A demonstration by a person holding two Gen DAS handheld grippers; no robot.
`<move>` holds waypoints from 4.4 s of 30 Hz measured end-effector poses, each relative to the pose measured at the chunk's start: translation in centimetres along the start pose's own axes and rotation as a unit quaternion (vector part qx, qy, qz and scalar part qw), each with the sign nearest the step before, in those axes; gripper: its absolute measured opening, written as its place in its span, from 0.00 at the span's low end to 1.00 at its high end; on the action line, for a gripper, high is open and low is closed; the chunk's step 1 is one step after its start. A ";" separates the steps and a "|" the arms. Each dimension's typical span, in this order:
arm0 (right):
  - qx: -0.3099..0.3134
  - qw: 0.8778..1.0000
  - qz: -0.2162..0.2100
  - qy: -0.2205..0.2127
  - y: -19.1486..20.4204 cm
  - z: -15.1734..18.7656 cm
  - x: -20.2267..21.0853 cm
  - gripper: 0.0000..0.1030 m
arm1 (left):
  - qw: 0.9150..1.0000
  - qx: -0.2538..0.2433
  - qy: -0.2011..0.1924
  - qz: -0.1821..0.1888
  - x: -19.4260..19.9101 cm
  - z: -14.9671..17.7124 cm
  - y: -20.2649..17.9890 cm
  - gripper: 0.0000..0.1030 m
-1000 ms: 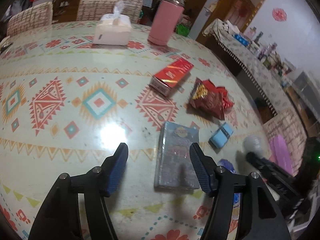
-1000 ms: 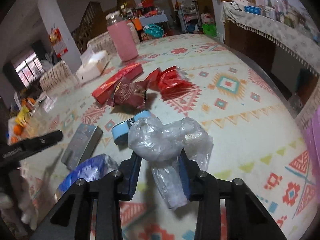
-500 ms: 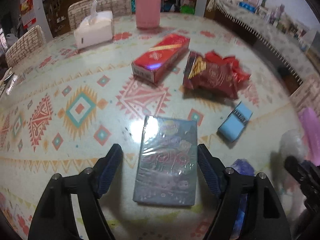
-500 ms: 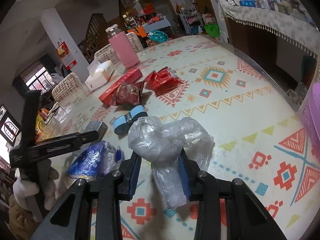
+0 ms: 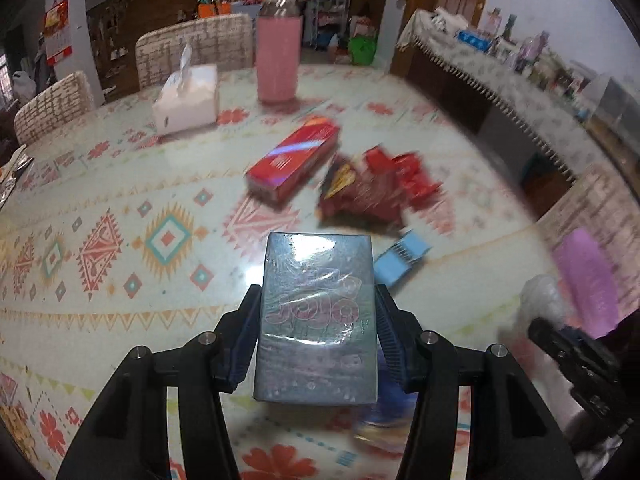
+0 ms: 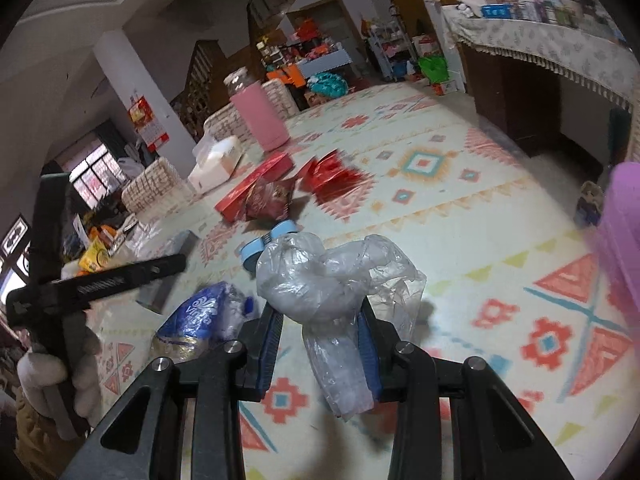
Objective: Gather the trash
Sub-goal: 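Carry the grey box and plastic bag to the purple wastebasket and open both tools, then grasp the red cigarette carton with the left tool, then grasp the light blue WHI box with the right tool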
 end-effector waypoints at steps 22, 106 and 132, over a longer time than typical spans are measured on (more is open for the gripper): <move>-0.140 0.973 0.154 -0.102 -20.9 -0.1 17.9 0.38 | 0.962 -0.205 0.034 0.179 -0.3 -2.8 -32.2 0.52; -0.037 0.999 0.026 0.026 -4.6 -1.8 -1.6 0.82 | 0.997 0.069 0.008 0.027 -1.7 -0.5 7.7 0.38; 0.036 0.967 0.202 0.154 8.5 -6.9 -14.8 0.46 | 0.987 0.119 0.014 0.112 -2.2 1.6 10.5 0.38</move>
Point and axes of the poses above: each gripper's, at about its wrist camera, not at the fingertips, and x roughly against the way its jaws point, y to its left, z to its underside, the point moved 6 cm from there along -x, roughly the way its jaws point, and after that the axes turned 10 degrees about y, right-handed, at the moved point
